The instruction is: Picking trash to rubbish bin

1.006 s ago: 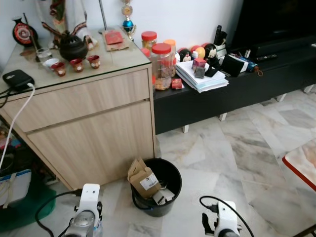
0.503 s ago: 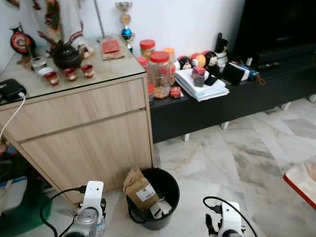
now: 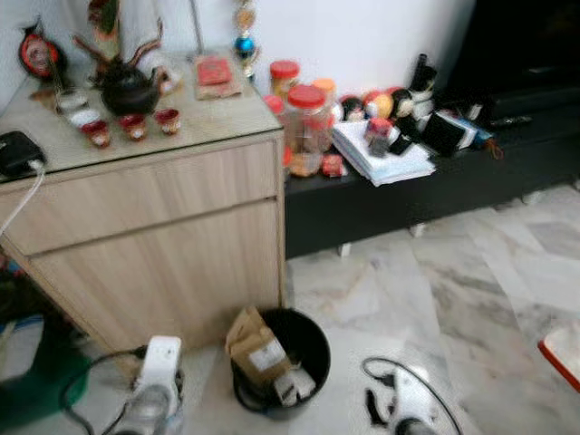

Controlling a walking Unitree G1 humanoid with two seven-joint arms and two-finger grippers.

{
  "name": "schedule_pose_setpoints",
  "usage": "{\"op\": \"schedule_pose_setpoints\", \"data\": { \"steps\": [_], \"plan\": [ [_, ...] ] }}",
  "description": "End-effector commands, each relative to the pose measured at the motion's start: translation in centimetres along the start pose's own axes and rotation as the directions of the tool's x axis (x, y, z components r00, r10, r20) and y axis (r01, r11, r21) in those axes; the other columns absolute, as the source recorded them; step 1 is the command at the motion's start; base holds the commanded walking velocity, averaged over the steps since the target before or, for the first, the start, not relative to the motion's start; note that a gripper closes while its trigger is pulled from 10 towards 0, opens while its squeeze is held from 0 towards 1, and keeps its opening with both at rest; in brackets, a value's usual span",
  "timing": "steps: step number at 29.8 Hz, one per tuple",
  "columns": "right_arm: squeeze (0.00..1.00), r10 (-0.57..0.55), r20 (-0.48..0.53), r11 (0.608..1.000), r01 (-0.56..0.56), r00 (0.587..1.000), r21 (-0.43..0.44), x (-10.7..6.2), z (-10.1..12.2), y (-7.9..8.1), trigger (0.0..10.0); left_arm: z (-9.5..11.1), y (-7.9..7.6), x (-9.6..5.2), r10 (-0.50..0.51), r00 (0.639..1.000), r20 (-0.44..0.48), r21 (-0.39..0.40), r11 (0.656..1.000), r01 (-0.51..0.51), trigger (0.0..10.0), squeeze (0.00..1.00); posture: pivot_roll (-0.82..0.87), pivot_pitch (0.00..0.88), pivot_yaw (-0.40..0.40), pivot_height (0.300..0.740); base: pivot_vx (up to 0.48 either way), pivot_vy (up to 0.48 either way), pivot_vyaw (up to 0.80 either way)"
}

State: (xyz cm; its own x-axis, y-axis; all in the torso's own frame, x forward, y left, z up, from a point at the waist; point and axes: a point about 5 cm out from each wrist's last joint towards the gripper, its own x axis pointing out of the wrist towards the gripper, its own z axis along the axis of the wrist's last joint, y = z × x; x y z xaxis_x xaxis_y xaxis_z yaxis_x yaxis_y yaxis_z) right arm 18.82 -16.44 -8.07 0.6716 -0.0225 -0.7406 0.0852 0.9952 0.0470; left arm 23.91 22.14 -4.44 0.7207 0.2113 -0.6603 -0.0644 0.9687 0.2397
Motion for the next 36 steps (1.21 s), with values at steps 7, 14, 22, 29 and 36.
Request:
{"op": "schedule_pose_setpoints", "data": {
  "steps": [7, 14, 22, 29, 36],
  "plan": [
    [0.0, -0.022, -0.003, 1.0, 0.022, 1.0, -0.003, -0.08, -0.06, -0.88, 10.0, 0.12, -0.49, 0.01, -0.013, 1.0, 0.001, 0.002, 1.0, 0.013, 10.0, 0.0, -0.04, 0.0, 0.031, 0.74, 0.267, 0.0, 0.0],
    [0.0, -0.013, -0.005, 1.0, 0.013, 1.0, -0.01, -0.06, -0.06, -0.75, 10.0, 0.18, -0.51, 0.02, -0.013, 1.0, 0.004, 0.003, 1.0, 0.013, 10.0, 0.0, -0.04, 0.0, 0.031, 0.74, 0.268, 0.0, 0.0],
    [0.0, -0.003, 0.003, 1.0, 0.003, 1.0, -0.005, -0.06, -0.01, -0.47, 10.0, 0.18, -0.51, 0.02, -0.013, 1.0, 0.004, 0.004, 1.0, 0.013, 10.0, 0.0, -0.04, 0.0, 0.031, 0.74, 0.267, 0.0, 0.0],
    [0.0, -0.002, 0.003, 1.0, 0.002, 1.0, -0.003, -0.05, 0.02, -0.53, 10.0, 0.22, -0.55, 0.02, -0.013, 1.0, 0.005, 0.004, 1.0, 0.013, 10.0, 0.0, -0.04, 0.0, 0.031, 0.74, 0.268, 0.0, 0.0],
    [0.0, 0.001, 0.002, 1.0, -0.001, 1.0, -0.006, -0.05, 0.03, -0.58, 10.0, 0.31, -0.65, 0.03, -0.017, 1.0, 0.009, 0.001, 1.0, 0.017, 10.0, 0.0, -0.04, 0.0, 0.03, 0.74, 0.267, 0.0, 0.0]
  ]
}}
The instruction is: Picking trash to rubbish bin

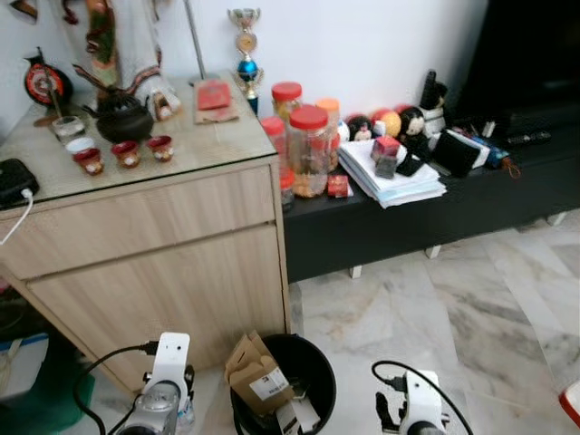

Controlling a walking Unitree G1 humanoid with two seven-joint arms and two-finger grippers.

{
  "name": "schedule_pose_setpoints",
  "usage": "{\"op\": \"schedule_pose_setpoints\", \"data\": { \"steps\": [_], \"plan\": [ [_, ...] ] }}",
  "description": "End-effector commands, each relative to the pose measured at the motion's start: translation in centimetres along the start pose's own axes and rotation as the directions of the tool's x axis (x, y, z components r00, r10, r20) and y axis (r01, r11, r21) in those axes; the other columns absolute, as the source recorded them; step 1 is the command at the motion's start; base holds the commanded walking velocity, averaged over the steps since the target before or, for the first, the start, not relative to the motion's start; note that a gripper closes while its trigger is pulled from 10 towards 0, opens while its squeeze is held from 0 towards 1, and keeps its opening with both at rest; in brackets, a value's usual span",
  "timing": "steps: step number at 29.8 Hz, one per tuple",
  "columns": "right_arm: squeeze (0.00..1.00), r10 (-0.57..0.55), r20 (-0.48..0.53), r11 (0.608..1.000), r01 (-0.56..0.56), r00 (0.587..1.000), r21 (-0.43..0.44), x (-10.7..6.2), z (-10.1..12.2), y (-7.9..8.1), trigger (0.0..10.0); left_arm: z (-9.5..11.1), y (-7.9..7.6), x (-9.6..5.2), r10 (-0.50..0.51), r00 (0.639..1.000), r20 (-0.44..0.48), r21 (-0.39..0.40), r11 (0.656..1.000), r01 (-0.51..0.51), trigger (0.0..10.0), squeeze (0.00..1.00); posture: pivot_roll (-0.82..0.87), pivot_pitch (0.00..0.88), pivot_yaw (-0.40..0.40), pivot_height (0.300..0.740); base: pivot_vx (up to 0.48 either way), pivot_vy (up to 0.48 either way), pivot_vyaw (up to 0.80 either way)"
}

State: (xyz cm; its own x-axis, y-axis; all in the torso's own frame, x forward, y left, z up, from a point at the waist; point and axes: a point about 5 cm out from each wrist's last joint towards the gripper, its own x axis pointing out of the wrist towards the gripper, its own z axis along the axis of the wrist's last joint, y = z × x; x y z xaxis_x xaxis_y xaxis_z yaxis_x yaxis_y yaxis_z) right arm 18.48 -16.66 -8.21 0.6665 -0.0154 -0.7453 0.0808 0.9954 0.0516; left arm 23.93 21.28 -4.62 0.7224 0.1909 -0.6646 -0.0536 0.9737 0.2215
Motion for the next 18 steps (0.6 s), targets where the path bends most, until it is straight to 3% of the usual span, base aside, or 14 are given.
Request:
{"op": "schedule_pose_setpoints", "data": {
  "steps": [1, 18],
  "plan": [
    [0.0, -0.005, 0.01, 1.0, 0.005, 1.0, -0.006, 0.07, 0.37, -0.32, 10.0, 0.33, 0.22, 0.08, 0.004, 1.0, 0.008, 0.008, 1.0, -0.004, 10.0, 0.0, -0.04, 0.0, 0.03, 0.74, 0.27, 0.0, 0.0],
    [0.0, 0.005, 0.022, 1.0, -0.004, 1.0, -0.006, 0.15, 0.68, -0.14, 10.0, 0.78, -0.24, 0.15, -0.023, 0.999, 0.023, 0.008, 1.0, 0.023, 10.0, 0.0, -0.04, 0.0, 0.029, 0.74, 0.253, 0.0, 0.07]
  ]
}}
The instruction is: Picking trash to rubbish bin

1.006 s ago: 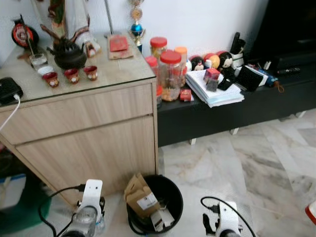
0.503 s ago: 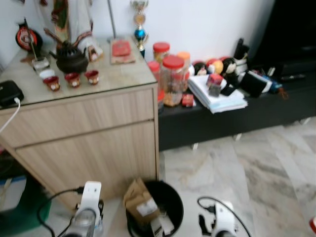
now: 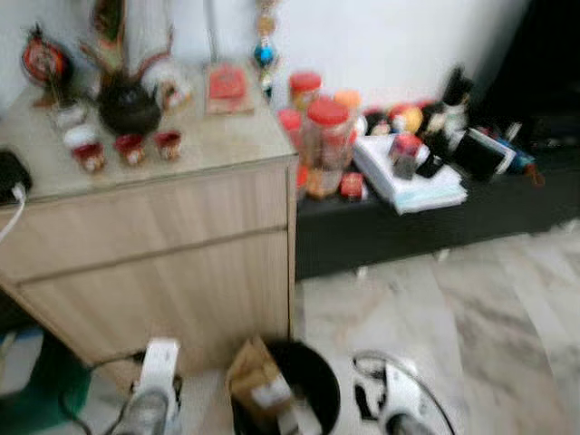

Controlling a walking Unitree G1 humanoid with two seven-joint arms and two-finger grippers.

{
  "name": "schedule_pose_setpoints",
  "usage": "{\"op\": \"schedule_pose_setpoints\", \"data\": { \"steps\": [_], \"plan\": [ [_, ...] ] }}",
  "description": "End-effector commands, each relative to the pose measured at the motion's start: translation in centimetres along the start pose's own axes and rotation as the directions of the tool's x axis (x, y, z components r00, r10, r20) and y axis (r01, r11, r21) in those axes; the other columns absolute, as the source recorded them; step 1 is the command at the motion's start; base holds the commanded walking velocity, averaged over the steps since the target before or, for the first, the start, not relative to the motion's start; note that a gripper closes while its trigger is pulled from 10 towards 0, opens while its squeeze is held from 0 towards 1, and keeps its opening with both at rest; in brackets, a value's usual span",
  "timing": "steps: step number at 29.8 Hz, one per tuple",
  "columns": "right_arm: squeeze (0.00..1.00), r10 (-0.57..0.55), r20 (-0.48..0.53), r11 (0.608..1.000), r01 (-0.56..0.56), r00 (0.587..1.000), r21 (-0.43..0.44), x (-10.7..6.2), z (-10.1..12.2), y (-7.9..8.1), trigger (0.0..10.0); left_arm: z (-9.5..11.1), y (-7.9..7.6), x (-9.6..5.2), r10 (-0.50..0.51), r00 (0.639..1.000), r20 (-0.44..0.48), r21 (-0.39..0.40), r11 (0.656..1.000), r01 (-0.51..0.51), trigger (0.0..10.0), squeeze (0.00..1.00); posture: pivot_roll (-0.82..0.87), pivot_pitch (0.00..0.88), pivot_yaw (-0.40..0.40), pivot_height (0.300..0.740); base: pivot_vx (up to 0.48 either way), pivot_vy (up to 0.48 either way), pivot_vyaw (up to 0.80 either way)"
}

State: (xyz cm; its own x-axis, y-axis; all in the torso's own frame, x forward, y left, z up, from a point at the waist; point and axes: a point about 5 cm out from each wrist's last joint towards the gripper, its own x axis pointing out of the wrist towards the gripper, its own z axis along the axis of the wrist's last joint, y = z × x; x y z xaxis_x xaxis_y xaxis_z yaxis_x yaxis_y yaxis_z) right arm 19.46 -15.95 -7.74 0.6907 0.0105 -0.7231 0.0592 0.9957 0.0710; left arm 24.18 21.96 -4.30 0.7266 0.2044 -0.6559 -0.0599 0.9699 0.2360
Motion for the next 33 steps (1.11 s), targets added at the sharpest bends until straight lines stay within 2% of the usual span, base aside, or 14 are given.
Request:
{"op": "schedule_pose_setpoints", "data": {
  "steps": [1, 4, 5, 9, 14, 16, 17, 18, 19, 23, 27, 28, 32, 33],
  "plan": [
    [0.0, -0.024, -0.008, 1.0, 0.024, 1.0, -0.004, -0.2, -0.3, -0.9, 10.0, 0.5, -1.0, 0.0, -0.038, 0.999, 0.016, 0.001, 0.999, 0.038, 10.0, 0.0, -0.04, 0.0, 0.029, 0.74, 0.0, 0.0, 0.0],
    [0.0, -0.023, -0.002, 1.0, 0.023, 1.0, -0.008, -0.1, -0.1, -1.0, 10.0, 0.9, -1.8, 0.1, -0.093, 0.995, 0.024, -0.003, 0.996, 0.093, 10.0, 0.0, -0.04, 0.0, 0.026, 0.74, 0.0, 0.0, 0.0],
    [0.0, -0.014, 0.015, 1.0, 0.014, 1.0, -0.014, 0.0, 0.4, -0.9, 10.0, 1.5, -2.8, 0.1, -0.15, 0.988, 0.033, 0.014, 0.989, 0.15, 10.0, 0.0, -0.04, 0.0, 0.025, 0.74, 0.0, 0.0, 0.0],
    [0.0, 0.036, 0.065, 0.999, -0.034, 0.997, -0.026, 0.5, 2.1, -0.2, 10.0, 3.1, -4.8, 0.1, -0.246, 0.966, 0.073, 0.066, 0.968, 0.242, 10.0, 0.0, -0.05, 0.0, 0.023, 0.74, 0.0, 0.0, 0.0],
    [0.0, 0.101, 0.11, 0.995, -0.098, 0.989, -0.034, 0.8, 3.6, 0.6, 10.0, 4.4, -6.0, 0.0, -0.303, 0.946, 0.117, 0.096, 0.951, 0.293, 10.0, 0.0, -0.06, 0.004, 0.02, 0.74, 0.0, 0.0, 0.0],
    [0.0, 0.177, 0.158, 0.983, -0.168, 0.972, -0.071, 1.0, 5.5, 1.6, 10.0, 5.7, -7.1, -0.2, -0.337, 0.929, 0.154, 0.155, 0.937, 0.314, 10.0, 0.0, -0.06, 0.006, 0.013, 0.74, 0.0, 0.0, 0.0],
    [0.0, 0.177, 0.158, 0.983, -0.168, 0.972, -0.071, 1.0, 5.5, 1.6, 10.0, 5.7, -7.1, -0.2, -0.337, 0.929, 0.154, 0.155, 0.937, 0.314, 10.0, 0.0, -0.06, 0.006, 0.013, 0.74, 0.0, 0.0, 0.0],
    [0.0, 0.21, 0.189, 0.976, -0.195, 0.959, -0.095, 1.1, 6.5, 2.0, 10.0, 6.4, -7.6, -0.3, -0.35, 0.92, 0.176, 0.174, 0.931, 0.321, 10.0, 0.0, -0.06, 0.008, 0.011, 0.74, 0.0, 0.0, 0.0],
    [0.0, 0.21, 0.189, 0.976, -0.195, 0.959, -0.095, 1.1, 6.5, 2.0, 10.0, 6.4, -7.6, -0.3, -0.35, 0.92, 0.176, 0.174, 0.931, 0.321, 10.0, 0.0, -0.06, 0.008, 0.011, 0.74, 0.0, 0.0, 0.0],
    [0.0, 0.313, 0.285, 0.948, -0.282, 0.906, -0.145, 1.1, 9.6, 3.2, 10.0, 8.1, -8.4, -0.5, -0.359, 0.902, 0.241, 0.24, 0.922, 0.304, 10.0, 0.0, -0.08, 0.018, 0.003, 0.74, 0.0, 0.0, 0.0],
    [0.0, 0.341, 0.296, 0.939, -0.306, 0.892, -0.159, 1.1, 10.0, 3.5, 10.0, 8.4, -8.6, -0.5, -0.372, 0.894, 0.251, 0.248, 0.917, 0.312, 10.0, 0.0, -0.08, 0.022, 0.001, 0.74, 0.0, 0.0, 0.0],
    [0.0, 0.386, 0.308, 0.921, -0.343, 0.87, -0.185, 1.0, 10.5, 4.0, 10.0, 9.0, -8.8, -0.6, -0.392, 0.881, 0.266, 0.262, 0.909, 0.325, 10.0, 0.0, -0.08, 0.023, 0.0, 0.74, 0.0, 0.0, 0.0],
    [0.0, 0.398, 0.311, 0.916, -0.353, 0.863, -0.191, 0.9, 10.6, 4.1, 10.0, 9.2, -8.8, -0.6, -0.396, 0.878, 0.27, 0.265, 0.907, 0.328, 10.0, 0.0, -0.08, 0.023, 0.0, 0.74, 0.0, 0.0, 0.0],
    [0.0, 0.402, 0.328, 0.914, -0.353, 0.855, -0.201, 0.9, 11.0, 4.2, 10.0, 10.1, -8.8, -0.6, -0.385, 0.872, 0.302, 0.279, 0.911, 0.305, 10.0, 0.0, -0.09, 0.032, -0.004, 0.74, 0.0, 0.0, 0.0]
  ]
}}
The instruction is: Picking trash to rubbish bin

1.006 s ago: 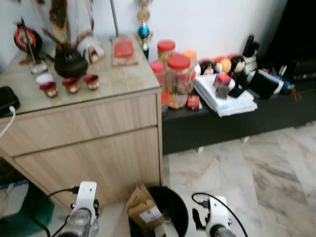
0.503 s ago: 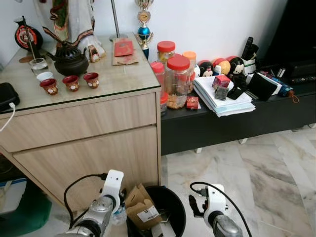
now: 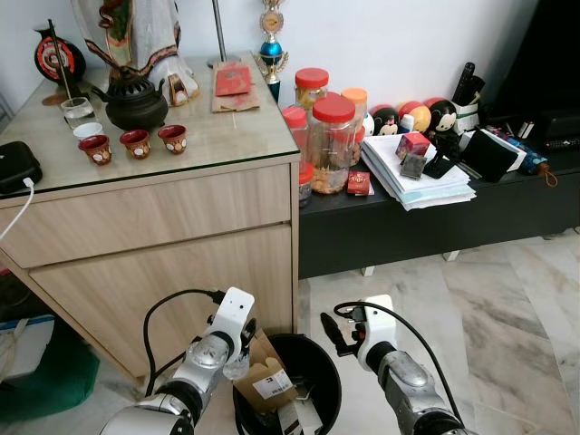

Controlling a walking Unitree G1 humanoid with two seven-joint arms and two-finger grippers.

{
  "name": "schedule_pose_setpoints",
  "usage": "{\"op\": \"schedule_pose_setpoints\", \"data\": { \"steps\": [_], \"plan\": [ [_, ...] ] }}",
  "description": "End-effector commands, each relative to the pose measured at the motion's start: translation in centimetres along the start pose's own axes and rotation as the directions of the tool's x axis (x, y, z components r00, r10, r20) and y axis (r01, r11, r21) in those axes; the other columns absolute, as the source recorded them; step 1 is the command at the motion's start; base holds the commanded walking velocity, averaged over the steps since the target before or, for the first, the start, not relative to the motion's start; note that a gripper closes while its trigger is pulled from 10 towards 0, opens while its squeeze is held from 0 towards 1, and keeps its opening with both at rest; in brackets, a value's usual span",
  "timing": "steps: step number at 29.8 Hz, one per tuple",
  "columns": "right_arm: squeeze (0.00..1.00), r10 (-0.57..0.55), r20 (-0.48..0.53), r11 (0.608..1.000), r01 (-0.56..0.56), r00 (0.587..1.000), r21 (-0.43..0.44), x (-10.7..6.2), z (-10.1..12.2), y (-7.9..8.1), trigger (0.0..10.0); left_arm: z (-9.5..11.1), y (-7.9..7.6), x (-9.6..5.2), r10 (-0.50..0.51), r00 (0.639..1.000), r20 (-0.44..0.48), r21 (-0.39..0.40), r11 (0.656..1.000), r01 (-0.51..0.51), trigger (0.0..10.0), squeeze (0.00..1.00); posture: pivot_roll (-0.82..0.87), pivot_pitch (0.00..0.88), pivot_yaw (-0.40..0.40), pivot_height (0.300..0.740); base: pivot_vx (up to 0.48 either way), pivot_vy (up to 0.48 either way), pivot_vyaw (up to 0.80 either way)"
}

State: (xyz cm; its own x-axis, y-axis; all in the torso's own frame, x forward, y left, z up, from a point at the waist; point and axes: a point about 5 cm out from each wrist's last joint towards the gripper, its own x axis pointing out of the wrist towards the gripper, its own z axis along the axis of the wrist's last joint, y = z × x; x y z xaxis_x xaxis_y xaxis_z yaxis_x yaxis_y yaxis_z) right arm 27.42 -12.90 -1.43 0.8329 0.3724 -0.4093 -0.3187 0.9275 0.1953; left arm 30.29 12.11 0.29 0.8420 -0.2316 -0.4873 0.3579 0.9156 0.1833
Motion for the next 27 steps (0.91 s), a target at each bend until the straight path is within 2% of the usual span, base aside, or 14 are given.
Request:
{"op": "schedule_pose_setpoints", "data": {
  "steps": [1, 2, 3, 10, 15, 16, 17, 22, 23, 26, 27],
  "plan": [
    [0.0, 0.01, 0.048, 1.0, -0.009, 0.999, -0.019, 0.4, 1.2, 0.1, 10.0, 1.2, 0.3, 0.3, 0.012, 0.999, 0.045, 0.03, 0.999, -0.014, 10.0, 0.0, -0.09, 0.032, -0.004, 0.74, 0.0, 0.0, 0.0],
    [0.0, 0.014, 0.062, 1.0, -0.013, 0.998, -0.026, 0.4, 1.5, 0.1, 10.0, 1.9, 0.4, 0.4, 0.02, 0.997, 0.072, 0.042, 0.999, -0.023, 10.0, 0.62, -0.09, 0.034, -0.006, 0.74, 0.0, 0.0, 0.0],
    [0.0, 0.02, 0.078, 0.999, -0.017, 0.997, -0.035, 0.5, 1.8, 0.2, 10.0, 2.8, 0.3, 0.6, 0.022, 0.994, 0.104, 0.053, 0.998, -0.027, 10.0, 1.0, -0.1, 0.034, -0.008, 0.74, 0.0, 0.0, 0.0],
    [0.0, 0.024, 0.079, 0.999, -0.021, 0.997, -0.04, 0.4, 1.8, 0.1, 10.0, 3.1, -0.2, 0.7, 0.005, 0.993, 0.116, 0.059, 0.998, -0.012, 10.0, 1.0, -0.1, 0.038, -0.009, 0.74, 0.0, 0.0, 0.0],
    [0.0, 0.028, 0.079, 0.999, -0.024, 0.996, -0.044, 0.3, 1.7, 0.0, 10.0, 2.6, -0.1, 0.6, 0.01, 0.995, 0.1, 0.052, 0.999, -0.015, 10.0, 1.0, -0.1, 0.042, -0.013, 0.74, 0.0, 0.0, 0.0],
    [0.0, 0.029, 0.077, 0.999, -0.025, 0.997, -0.044, 0.3, 1.6, 0.0, 10.0, 2.1, 0.0, 0.5, 0.01, 0.996, 0.087, 0.054, 0.998, -0.014, 10.0, 0.86, -0.1, 0.042, -0.012, 0.74, 0.0, 0.0, 0.0],
    [0.0, 0.023, 0.07, 0.999, -0.02, 0.997, -0.045, 0.2, 1.4, 0.0, 10.0, 1.7, 0.1, 0.3, 0.016, 0.997, 0.075, 0.058, 0.998, -0.02, 10.0, 0.0, -0.1, 0.042, -0.011, 0.74, 0.0, 0.0, 0.0],
    [0.0, -0.031, 0.031, 0.999, 0.032, 0.999, -0.038, -0.1, 0.5, -0.5, 10.0, -0.1, 1.0, -0.2, 0.062, 0.998, 0.029, 0.053, 0.997, -0.064, 10.0, 0.0, -0.09, 0.039, -0.008, 0.74, 0.0, 0.0, 0.0],
    [0.0, -0.076, 0.005, 0.997, 0.077, 0.997, -0.033, -0.5, -0.3, -0.9, 10.0, -1.3, 1.7, -0.7, 0.103, 0.995, -0.005, 0.044, 0.994, -0.102, 10.0, 0.0, -0.08, 0.039, -0.005, 0.74, 0.0, 0.0, 0.0],
    [0.0, -0.124, -0.034, 0.992, 0.123, 0.992, -0.013, -1.0, -1.4, -1.4, 10.0, -2.7, 2.5, -1.3, 0.147, 0.988, -0.049, 0.026, 0.989, -0.146, 10.0, 0.0, -0.08, 0.035, -0.006, 0.74, 0.0, 0.0, 0.0],
    [0.0, -0.17, -0.076, 0.985, 0.169, 0.982, -0.025, -1.6, -2.4, -1.8, 10.0, -3.9, 3.2, -1.9, 0.188, 0.978, -0.086, -0.009, 0.982, -0.19, 10.0, 0.0, -0.07, 0.03, -0.006, 0.74, 0.0, 0.0, 0.0]
  ]
}}
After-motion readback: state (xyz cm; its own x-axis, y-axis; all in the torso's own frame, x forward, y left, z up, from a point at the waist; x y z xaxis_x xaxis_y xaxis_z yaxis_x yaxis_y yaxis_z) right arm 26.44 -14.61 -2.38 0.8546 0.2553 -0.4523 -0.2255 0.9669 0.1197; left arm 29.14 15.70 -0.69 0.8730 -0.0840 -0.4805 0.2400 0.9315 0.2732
